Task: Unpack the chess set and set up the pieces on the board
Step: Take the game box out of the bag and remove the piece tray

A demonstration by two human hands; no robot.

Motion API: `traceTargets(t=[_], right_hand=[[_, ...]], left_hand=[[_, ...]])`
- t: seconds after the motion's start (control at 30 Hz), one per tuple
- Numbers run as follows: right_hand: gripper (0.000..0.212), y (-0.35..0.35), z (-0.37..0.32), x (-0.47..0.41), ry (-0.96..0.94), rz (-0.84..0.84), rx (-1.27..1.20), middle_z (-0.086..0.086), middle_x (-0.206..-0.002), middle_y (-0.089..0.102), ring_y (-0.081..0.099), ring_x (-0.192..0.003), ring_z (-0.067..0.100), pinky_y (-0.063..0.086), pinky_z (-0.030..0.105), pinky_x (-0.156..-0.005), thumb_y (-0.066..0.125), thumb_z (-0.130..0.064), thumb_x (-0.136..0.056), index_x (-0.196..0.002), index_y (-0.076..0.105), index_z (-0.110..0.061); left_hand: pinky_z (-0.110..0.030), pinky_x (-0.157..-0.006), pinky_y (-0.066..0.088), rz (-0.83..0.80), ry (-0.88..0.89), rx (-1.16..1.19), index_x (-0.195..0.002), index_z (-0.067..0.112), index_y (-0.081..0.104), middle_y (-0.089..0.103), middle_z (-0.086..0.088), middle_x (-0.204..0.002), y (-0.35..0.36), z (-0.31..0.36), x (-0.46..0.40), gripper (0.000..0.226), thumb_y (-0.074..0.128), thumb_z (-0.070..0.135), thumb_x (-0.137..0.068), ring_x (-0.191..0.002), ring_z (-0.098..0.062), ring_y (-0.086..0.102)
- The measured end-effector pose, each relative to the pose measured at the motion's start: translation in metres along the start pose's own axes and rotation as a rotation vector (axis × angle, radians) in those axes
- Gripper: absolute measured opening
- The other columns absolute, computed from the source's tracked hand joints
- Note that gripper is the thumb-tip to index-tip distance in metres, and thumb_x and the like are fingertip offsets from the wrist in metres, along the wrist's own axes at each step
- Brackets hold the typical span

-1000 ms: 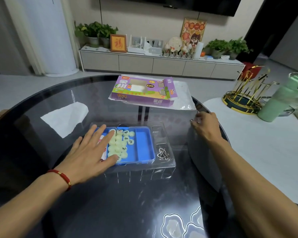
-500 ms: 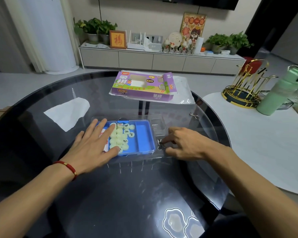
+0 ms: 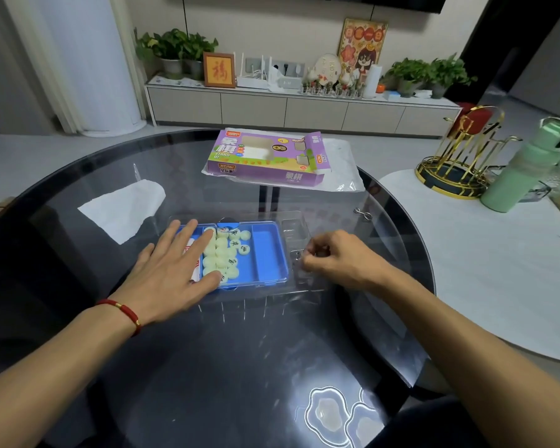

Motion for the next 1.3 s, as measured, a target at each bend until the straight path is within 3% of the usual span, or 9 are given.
traceTargets(t=[0.17, 0.27, 0.43, 0.57, 0.7, 0.83, 1.0, 1.17, 1.3], right_hand=[[0.019, -0.035, 0.036, -0.016, 0.162, 0.257, -0.537, 0.01, -0.07, 0.054, 0.046, -0.061, 0.021, 0.04, 0.032, -0.056, 0.069, -0.018, -0.091, -0.088, 0.071, 0.001], [0.024, -0.056, 0.071, -0.024, 0.317, 0.424, -0.708, 0.012, -0.077, 0.052, 0.043, -0.059, 0.015, 0.04, 0.023, -0.051, 0.064, -0.011, -0.096, -0.103, 0.066, 0.012], [0.019, -0.066, 0.116, -0.036, 0.528, 0.71, -0.393, 0.008, -0.083, 0.069, 0.07, -0.069, 0.021, 0.058, 0.029, -0.063, 0.069, -0.029, -0.094, -0.084, 0.073, -0.013], [0.029, -0.064, 0.121, -0.046, 0.493, 0.735, -0.216, 0.008, -0.089, 0.071, 0.064, -0.077, 0.02, 0.056, 0.038, -0.078, 0.067, -0.032, -0.095, -0.101, 0.077, -0.005], [0.026, -0.066, 0.115, -0.047, 0.444, 0.72, -0.04, 0.013, -0.105, 0.073, 0.065, -0.087, 0.026, 0.057, 0.042, -0.083, 0.064, -0.023, -0.095, -0.109, 0.076, -0.005], [0.02, -0.05, 0.065, -0.045, 0.088, 0.7, 0.234, 0.005, -0.1, 0.069, 0.064, -0.083, 0.022, 0.055, 0.037, -0.079, 0.061, -0.021, -0.092, -0.106, 0.074, -0.015], [0.023, 0.007, -0.022, -0.049, -0.376, 0.322, 0.321, -0.001, -0.109, 0.061, 0.057, -0.094, 0.015, 0.053, 0.035, -0.081, 0.06, -0.024, -0.095, -0.116, 0.068, -0.022], [0.044, 0.049, -0.059, -0.072, -0.374, 0.126, 0.52, 0.001, -0.131, 0.05, 0.048, -0.118, 0.023, 0.044, 0.042, -0.097, 0.046, -0.048, -0.101, -0.139, 0.053, -0.028], [0.062, 0.059, -0.068, -0.087, -0.259, 0.023, 0.577, 0.005, -0.133, 0.042, 0.038, -0.127, 0.025, 0.033, 0.049, -0.107, 0.042, -0.067, -0.095, -0.145, 0.044, -0.031]], left_hand=[[-0.054, -0.123, 0.014, 0.007, 0.0, 0.003, -0.159, 0.035, -0.001, -0.013, 0.006, -0.167, 0.0, 0.0, -0.001, 0.102, 0.004, 0.084, -0.07, -0.153, -0.017, -0.016], [-0.053, -0.123, 0.014, 0.007, 0.0, 0.007, -0.159, 0.034, -0.001, -0.013, 0.006, -0.167, 0.0, 0.001, 0.0, 0.102, 0.004, 0.083, -0.07, -0.153, -0.018, -0.017], [-0.053, -0.123, 0.015, 0.021, 0.006, 0.033, -0.16, 0.034, 0.002, -0.01, 0.005, -0.168, 0.0, 0.002, 0.001, 0.101, 0.007, 0.082, -0.071, -0.153, -0.018, -0.015], [-0.053, -0.123, 0.015, 0.024, 0.004, 0.036, -0.159, 0.035, 0.001, -0.01, 0.007, -0.167, 0.001, 0.001, 0.001, 0.099, 0.008, 0.082, -0.072, -0.153, -0.016, -0.016], [-0.053, -0.123, 0.013, 0.032, 0.005, 0.09, -0.159, 0.035, 0.003, -0.009, 0.008, -0.167, 0.0, 0.004, 0.001, 0.1, 0.012, 0.082, -0.071, -0.153, -0.014, -0.016], [-0.051, -0.123, 0.015, 0.093, 0.015, 0.253, -0.156, 0.034, 0.019, 0.006, 0.007, -0.167, 0.0, 0.005, 0.003, 0.092, 0.029, 0.076, -0.075, -0.154, -0.014, -0.005], [-0.037, -0.097, 0.046, 0.51, -0.119, 0.58, -0.109, 0.023, 0.052, 0.048, 0.008, -0.116, 0.005, 0.004, 0.01, 0.018, 0.05, 0.028, -0.092, -0.119, -0.017, 0.046], [-0.035, -0.087, 0.051, 0.623, -0.244, 0.637, -0.102, 0.02, 0.05, 0.05, 0.002, -0.11, 0.009, 0.006, 0.014, 0.018, 0.049, 0.004, -0.094, -0.108, -0.015, 0.052], [-0.007, -0.069, 0.041, 0.677, -0.274, 0.641, -0.1, 0.013, 0.053, 0.053, -0.003, -0.108, 0.006, 0.01, 0.017, 0.017, 0.041, 0.0, -0.098, -0.1, -0.011, 0.053]])
Point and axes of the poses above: each hand's wrist, its own x-axis away from the middle knuckle, its own y-axis out of the palm, z = x × y, the point moved 1 cm from there along -x, towards the middle knuckle
